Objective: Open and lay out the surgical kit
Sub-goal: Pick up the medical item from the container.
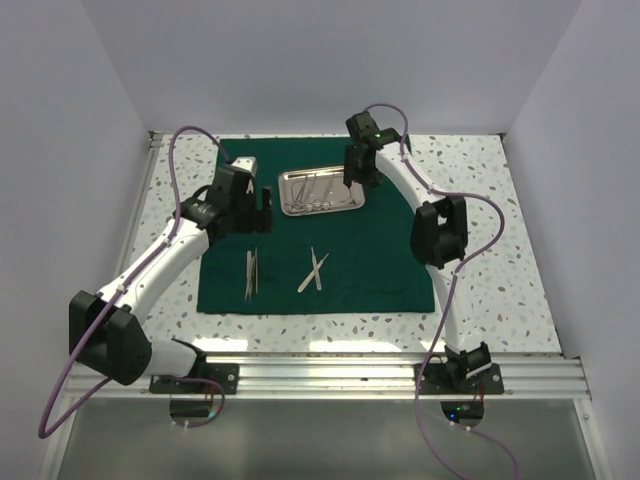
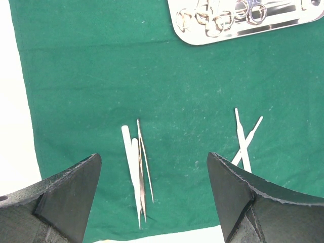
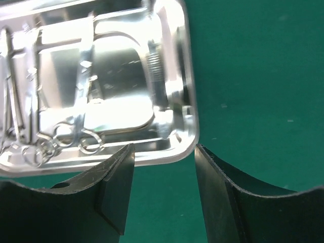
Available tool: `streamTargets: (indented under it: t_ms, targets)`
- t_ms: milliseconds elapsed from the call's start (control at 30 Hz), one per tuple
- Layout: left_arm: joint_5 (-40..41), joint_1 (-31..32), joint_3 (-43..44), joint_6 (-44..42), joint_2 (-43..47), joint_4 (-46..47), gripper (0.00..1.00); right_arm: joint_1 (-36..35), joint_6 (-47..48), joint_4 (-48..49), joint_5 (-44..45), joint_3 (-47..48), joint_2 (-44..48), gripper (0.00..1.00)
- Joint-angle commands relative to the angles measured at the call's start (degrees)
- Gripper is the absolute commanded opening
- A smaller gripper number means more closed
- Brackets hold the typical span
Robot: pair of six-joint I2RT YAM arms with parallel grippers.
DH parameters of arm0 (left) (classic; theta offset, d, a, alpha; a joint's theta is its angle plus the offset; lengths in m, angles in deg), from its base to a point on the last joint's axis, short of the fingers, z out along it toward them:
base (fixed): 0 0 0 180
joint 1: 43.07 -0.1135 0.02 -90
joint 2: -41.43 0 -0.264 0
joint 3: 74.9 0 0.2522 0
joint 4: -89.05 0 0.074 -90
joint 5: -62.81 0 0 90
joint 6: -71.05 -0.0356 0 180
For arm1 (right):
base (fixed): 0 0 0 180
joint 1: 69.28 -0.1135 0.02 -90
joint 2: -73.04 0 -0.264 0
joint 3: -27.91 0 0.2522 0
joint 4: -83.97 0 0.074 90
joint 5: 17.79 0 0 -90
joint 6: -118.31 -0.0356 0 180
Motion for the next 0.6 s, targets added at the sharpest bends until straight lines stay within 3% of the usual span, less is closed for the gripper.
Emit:
streamTargets:
  t_ms: [0, 300, 567]
  targets:
    - [0.65, 0.07, -0.32, 0.92, 1.57, -0.51, 0.89, -1.41, 1.33, 0.73, -2.95, 2.06, 2.5, 0.54]
    - [1.35, 0.07, -1.11, 1.01, 2.8, -1.04, 0.9, -2.02, 1.42, 1.35, -5.85, 1.36, 0.22, 0.54]
    - [1.09, -0.02, -2.61, 1.36, 3.95, -0.16, 0.9, -2.02, 1.95, 0.56, -2.87, 1.09, -2.24, 0.56]
